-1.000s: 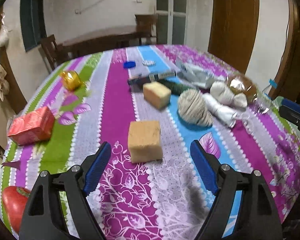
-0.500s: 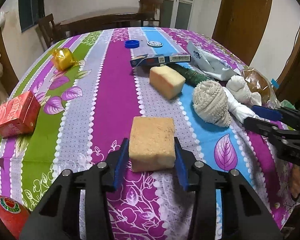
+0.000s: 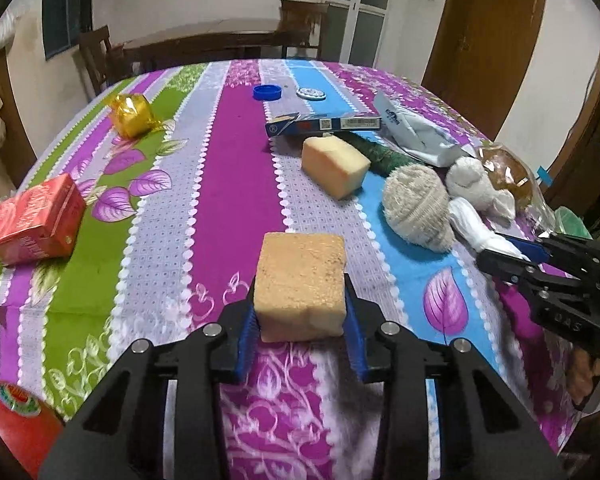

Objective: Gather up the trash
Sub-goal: 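Grasp the tan sponge block with the left tool while the right tool grasps the white rolled towel, then carry the sponge and towel over the green bin and open both tools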

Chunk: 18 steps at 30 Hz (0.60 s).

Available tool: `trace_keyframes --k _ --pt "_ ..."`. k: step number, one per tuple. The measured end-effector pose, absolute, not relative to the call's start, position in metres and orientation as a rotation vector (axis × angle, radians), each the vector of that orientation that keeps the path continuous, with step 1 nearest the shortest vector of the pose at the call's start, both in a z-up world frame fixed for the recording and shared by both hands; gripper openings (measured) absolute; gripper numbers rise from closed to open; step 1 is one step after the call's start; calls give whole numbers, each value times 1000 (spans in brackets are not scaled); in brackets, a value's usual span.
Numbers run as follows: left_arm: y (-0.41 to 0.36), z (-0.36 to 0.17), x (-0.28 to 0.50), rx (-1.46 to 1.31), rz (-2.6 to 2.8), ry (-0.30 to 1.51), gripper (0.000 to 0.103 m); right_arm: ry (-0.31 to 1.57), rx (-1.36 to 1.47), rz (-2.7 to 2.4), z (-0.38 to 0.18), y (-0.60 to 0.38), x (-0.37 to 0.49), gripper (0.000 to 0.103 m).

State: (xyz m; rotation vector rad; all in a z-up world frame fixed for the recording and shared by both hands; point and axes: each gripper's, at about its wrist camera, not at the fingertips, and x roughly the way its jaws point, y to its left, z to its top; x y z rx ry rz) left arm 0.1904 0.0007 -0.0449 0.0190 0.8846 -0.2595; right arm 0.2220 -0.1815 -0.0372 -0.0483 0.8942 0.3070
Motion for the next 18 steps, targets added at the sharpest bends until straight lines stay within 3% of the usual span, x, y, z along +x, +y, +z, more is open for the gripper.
trace_keyframes --k 10,18 --pt "-5 -19 151 64 -256 813 35 821 178 316 -23 -213 147 28" --pt "-37 -5 139 126 -291 735 35 718 128 241 4 -217 115 28"
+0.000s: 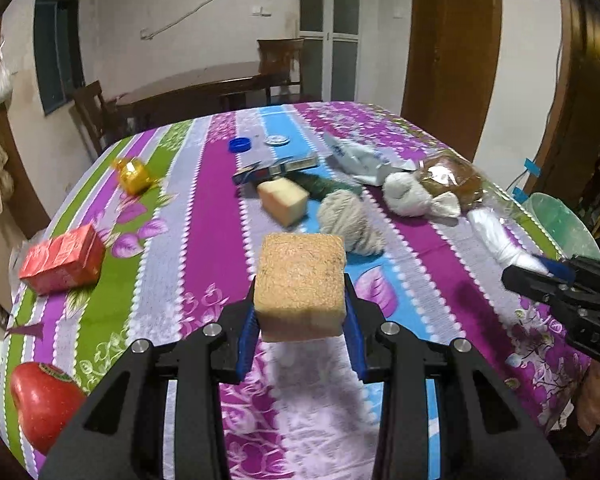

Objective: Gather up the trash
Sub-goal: 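Carry the sponge and towel over the green bin and open both tools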

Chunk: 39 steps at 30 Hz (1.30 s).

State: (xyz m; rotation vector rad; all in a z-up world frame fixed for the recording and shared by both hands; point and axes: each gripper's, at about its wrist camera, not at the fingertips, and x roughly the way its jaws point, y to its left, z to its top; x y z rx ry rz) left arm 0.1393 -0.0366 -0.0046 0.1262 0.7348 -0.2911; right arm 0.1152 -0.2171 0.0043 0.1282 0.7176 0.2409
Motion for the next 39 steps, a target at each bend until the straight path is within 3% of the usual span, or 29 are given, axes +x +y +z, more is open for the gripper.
trace_keyframes --k 25,39 --pt "-184 47 132 272 -612 608 35 549 219 -60 71 -372 37 28" --pt "-331 48 147 393 -946 622 35 667 336 -315 71 -521 5 28"
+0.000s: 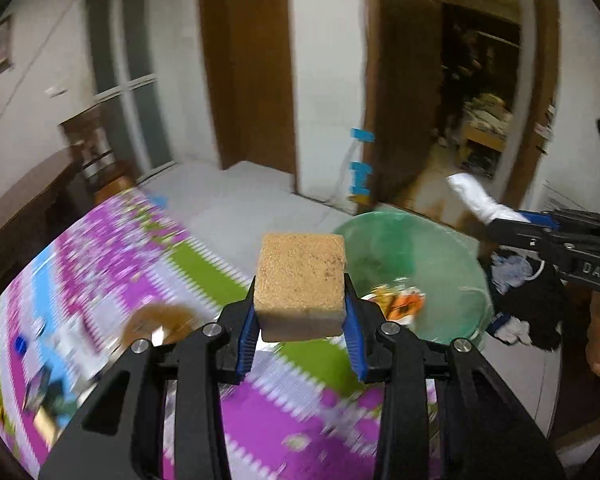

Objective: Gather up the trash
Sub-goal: 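Carry the sponge and towel over the green bin and open both tools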

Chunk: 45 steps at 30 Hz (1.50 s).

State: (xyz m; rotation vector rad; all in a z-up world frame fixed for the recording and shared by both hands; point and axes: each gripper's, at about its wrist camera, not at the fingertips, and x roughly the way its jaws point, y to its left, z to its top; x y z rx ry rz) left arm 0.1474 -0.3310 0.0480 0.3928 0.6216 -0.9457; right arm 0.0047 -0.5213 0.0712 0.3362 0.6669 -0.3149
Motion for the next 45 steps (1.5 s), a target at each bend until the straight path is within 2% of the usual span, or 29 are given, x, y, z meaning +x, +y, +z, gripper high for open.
trace_keyframes --k 8,14,45 --pt "-402 24 142 448 -1158 664 35 772 384 -385 54 -558 -1 28" --pt "-428 12 143 467 -1196 694 35 837 413 -418 46 -569 -3 28" --pt "-445 -3 151 500 -1125 720 37 896 460 -387 25 -581 42 30"
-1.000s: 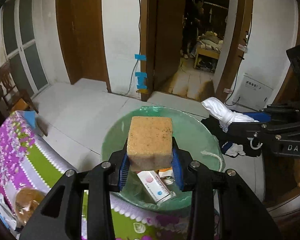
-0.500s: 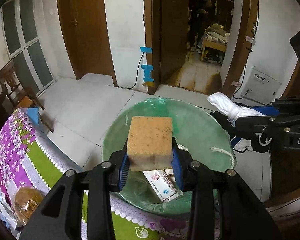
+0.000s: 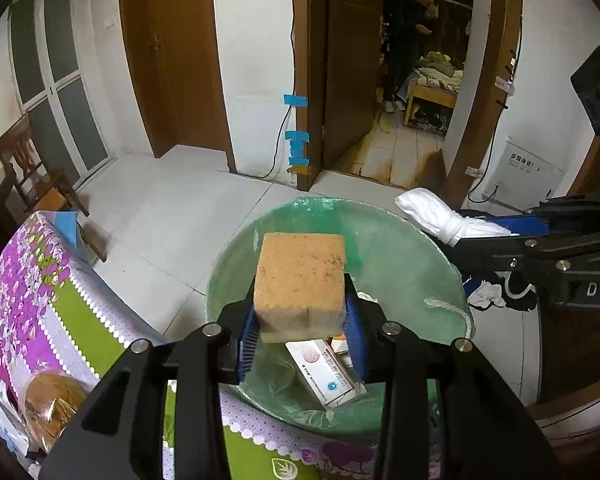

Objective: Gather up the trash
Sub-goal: 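Move both tools back over the table toward the remaining items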

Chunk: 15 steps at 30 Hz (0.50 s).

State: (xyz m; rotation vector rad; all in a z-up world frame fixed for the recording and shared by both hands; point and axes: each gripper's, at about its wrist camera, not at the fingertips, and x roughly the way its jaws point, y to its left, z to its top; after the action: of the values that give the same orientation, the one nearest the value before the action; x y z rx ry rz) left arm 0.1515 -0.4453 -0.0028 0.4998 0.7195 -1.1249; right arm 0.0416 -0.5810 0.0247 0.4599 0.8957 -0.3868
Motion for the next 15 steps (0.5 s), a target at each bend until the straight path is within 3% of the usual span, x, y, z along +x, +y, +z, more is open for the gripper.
trace_keyframes --k 1,2,4,15 --pt "-445 -4 153 495 -1119 727 39 898 464 -388 23 -582 43 33" --pt "-445 -4 154 492 -1117 733 50 901 472 -396 21 -583 44 42" --pt "-443 -4 153 485 -1103 718 60 901 481 -405 17 -587 42 43" --pt "-433 -1 142 517 -1018 619 61 879 482 -427 14 -589 27 43"
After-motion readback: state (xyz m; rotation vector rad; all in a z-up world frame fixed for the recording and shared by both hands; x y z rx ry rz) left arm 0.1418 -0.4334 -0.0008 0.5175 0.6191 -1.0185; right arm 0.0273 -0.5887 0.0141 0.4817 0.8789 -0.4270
